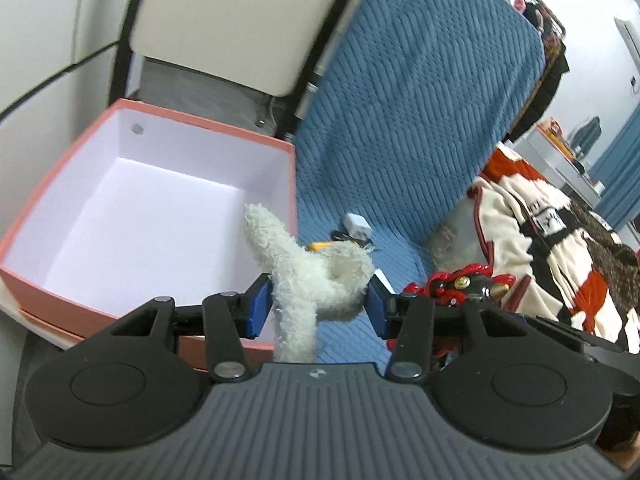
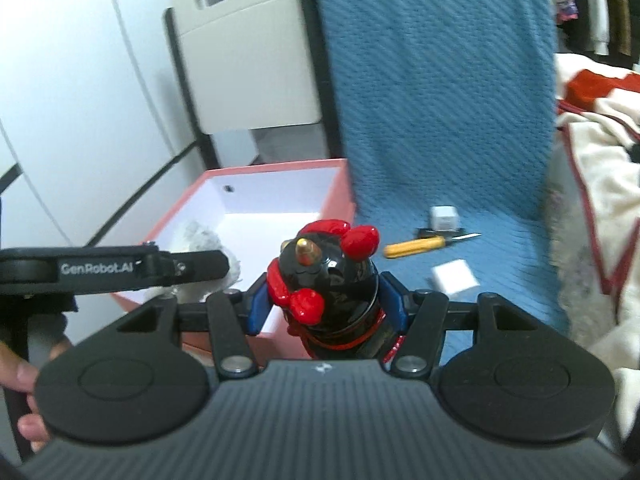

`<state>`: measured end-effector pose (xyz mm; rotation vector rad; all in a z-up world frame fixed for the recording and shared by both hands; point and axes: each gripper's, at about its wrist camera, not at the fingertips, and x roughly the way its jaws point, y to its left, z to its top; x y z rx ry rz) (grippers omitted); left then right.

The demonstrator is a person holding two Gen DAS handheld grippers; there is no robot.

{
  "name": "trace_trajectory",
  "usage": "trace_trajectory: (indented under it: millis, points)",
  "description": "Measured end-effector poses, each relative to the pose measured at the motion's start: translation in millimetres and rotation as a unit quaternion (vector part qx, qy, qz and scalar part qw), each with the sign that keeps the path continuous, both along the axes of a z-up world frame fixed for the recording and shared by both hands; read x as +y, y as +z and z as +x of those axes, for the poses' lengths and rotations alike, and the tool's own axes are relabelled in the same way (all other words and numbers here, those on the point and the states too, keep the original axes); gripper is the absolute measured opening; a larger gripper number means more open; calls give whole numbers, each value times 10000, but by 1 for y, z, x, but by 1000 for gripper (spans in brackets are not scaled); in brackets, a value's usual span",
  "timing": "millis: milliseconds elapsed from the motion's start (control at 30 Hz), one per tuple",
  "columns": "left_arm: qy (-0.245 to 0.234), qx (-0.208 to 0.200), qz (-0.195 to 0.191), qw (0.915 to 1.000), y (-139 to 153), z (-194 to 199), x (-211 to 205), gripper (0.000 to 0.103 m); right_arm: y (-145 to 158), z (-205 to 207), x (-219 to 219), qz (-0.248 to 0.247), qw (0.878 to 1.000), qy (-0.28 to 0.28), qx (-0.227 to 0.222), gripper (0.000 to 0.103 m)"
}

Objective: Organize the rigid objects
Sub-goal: 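Carry the fluffy toy and figurine into the pink box with both grippers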

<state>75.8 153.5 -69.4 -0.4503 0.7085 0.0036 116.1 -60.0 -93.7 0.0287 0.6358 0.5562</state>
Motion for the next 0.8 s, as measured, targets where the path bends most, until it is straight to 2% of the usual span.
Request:
trace_trajectory:
  millis: [233, 400, 533, 800]
  points:
    - [289, 23, 33, 9996, 2, -4, 44, 55, 2, 3, 41, -66, 9996, 268, -25, 60]
    - [451, 124, 33, 9989, -7, 7, 76, 55, -2, 25, 69, -87, 9991, 394, 142, 60]
    - [506, 244, 44, 9984, -19, 25, 97, 55, -10, 43, 90, -162, 9986, 434, 251, 60]
    - [582, 637, -112, 9962, -63, 60, 139, 55, -36, 81, 131, -408, 9965, 478, 549, 60]
